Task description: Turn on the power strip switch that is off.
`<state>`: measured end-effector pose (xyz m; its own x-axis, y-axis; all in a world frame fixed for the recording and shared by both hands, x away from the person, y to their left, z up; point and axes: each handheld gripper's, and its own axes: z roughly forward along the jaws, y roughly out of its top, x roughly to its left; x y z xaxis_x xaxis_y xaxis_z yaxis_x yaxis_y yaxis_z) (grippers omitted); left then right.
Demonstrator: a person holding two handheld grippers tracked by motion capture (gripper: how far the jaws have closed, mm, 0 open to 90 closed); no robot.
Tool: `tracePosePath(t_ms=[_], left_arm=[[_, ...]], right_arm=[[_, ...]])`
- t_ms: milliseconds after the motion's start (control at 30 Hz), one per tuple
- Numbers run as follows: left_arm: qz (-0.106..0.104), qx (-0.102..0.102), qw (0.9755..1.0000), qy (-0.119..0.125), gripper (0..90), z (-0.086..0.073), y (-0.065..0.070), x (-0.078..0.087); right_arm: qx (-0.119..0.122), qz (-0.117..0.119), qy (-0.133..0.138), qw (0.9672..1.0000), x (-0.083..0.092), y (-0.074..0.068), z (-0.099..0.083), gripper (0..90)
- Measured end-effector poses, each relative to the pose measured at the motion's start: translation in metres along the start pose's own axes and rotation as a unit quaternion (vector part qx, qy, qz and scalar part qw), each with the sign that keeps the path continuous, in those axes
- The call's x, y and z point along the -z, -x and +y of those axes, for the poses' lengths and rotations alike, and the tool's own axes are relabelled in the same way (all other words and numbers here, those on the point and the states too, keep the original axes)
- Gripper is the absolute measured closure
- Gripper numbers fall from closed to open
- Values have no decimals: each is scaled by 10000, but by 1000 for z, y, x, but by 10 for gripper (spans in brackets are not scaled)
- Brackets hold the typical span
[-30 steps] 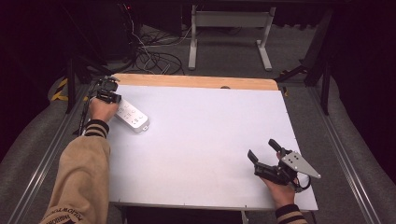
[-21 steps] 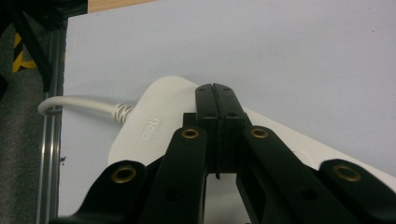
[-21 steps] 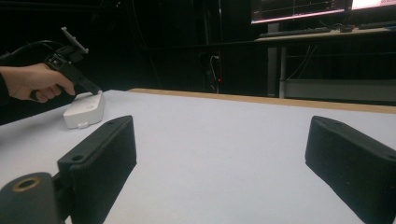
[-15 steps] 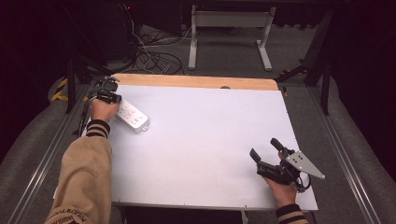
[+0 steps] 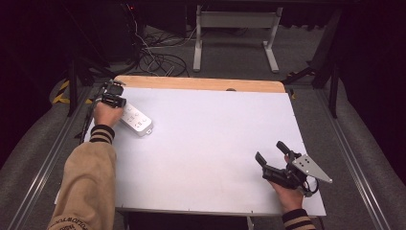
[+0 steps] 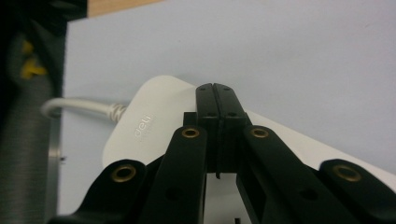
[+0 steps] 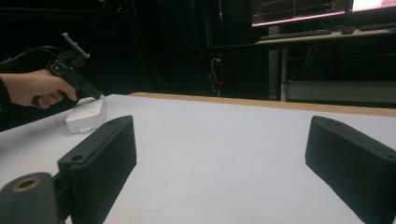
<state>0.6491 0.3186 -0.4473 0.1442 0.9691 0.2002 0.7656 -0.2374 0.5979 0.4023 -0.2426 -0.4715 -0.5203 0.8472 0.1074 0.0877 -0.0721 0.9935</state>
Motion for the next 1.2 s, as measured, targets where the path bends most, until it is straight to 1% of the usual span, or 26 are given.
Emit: tracePosePath(t_ms=[33, 67, 100, 167, 200, 233, 267, 300, 333, 367, 433, 467, 533, 600, 667, 733, 767, 800, 900, 967, 1000, 1033, 1067, 1100, 1133, 1200], left_arm=[[122, -60, 9999, 15, 900, 0, 4, 0], [139, -53, 9999, 18, 900, -1, 4, 0], [58, 21, 10000, 35, 900, -1, 2, 0], [-242, 182, 9995, 26, 900, -3, -8, 2], [-388, 292, 9988, 47, 900, -5, -13, 2], [-423, 431, 9981, 110, 900, -7, -19, 3], [-540, 534, 9969, 219, 900, -11, -23, 3], [-666, 561, 9957, 314, 900, -14, -27, 2], [-761, 661, 9940, 434, 900, -17, -29, 1], [-823, 645, 9929, 573, 900, -20, -29, 1], [-893, 720, 9910, 697, 900, -22, -29, 0], [-947, 723, 9901, 736, 900, -22, -29, 0], [-873, 626, 9914, 751, 900, -21, -27, 2], [-847, 648, 9916, 729, 900, -21, -27, 3], [-826, 582, 9919, 767, 900, -24, -26, 3], [-848, 546, 9922, 730, 900, -25, -26, 5], [-836, 478, 9927, 728, 900, -25, -25, 6], [-817, 470, 9925, 773, 900, -25, -25, 9], [-798, 482, 9907, 990, 900, -25, -24, 18], [-817, 508, 9880, 1207, 900, -26, -22, 26], [-796, 545, 9830, 1565, 900, -34, -15, 38], [-796, 545, 9830, 1565, 900, -34, -15, 38], [-775, 530, 9803, 1736, 900, -39, -12, 44], [-728, 499, 9776, 1912, 900, -44, -8, 50], [-680, 475, 9742, 2100, 900, -50, -6, 58], [-631, 558, 9668, 2414, 900, -61, -3, 72]], right_arm=[[12, 2, -5, 10000, 0, 0, 0, 94], [12, 2, -5, 10000, 0, 0, 0, 94], [11, -2, -6, 10000, 0, -1, 0, 94], [48, 26, 7, 10000, 2, -2, 1, 95], [48, 26, 7, 10000, 2, -2, 1, 95], [35, 36, 18, 10000, 2, -3, 1, 95], [46, 31, 27, 10000, 3, -3, 2, 95], [22, 30, 38, 10000, 4, -3, 2, 95], [55, 22, 42, 10000, 4, -3, 2, 96], [53, 6, 36, 10000, 5, -4, 2, 96], [50, 10, 40, 10000, 5, -4, 3, 96], [52, -7, 38, 10000, 5, -4, 3, 96], [19, 5, 54, 10000, 3, -4, 3, 97], [9, 3, 60, 10000, 3, -4, 3, 97], [38, 1, 54, 10000, 3, -4, 3, 97], [73, -3, 30, 10000, 2, -4, 3, 97], [73, -3, 30, 10000, 2, -4, 3, 97], [56, 0, 38, 10000, 2, -4, 3, 98], [59, -2, 60, 10000, 3, -4, 4, 97], [69, -8, 61, 10000, 4, -4, 4, 97], [95, 7, 85, 9999, 4, -5, 5, 98], [106, 12, 75, 9999, 3, -5, 5, 98], [106, 12, 75, 9999, 3, -5, 5, 98], [106, 24, 46, 9999, 3, -5, 4, 98], [106, 24, 46, 9999, 3, -5, 4, 98], [159, 15, 70, 9998, 4, -6, 5, 98]])
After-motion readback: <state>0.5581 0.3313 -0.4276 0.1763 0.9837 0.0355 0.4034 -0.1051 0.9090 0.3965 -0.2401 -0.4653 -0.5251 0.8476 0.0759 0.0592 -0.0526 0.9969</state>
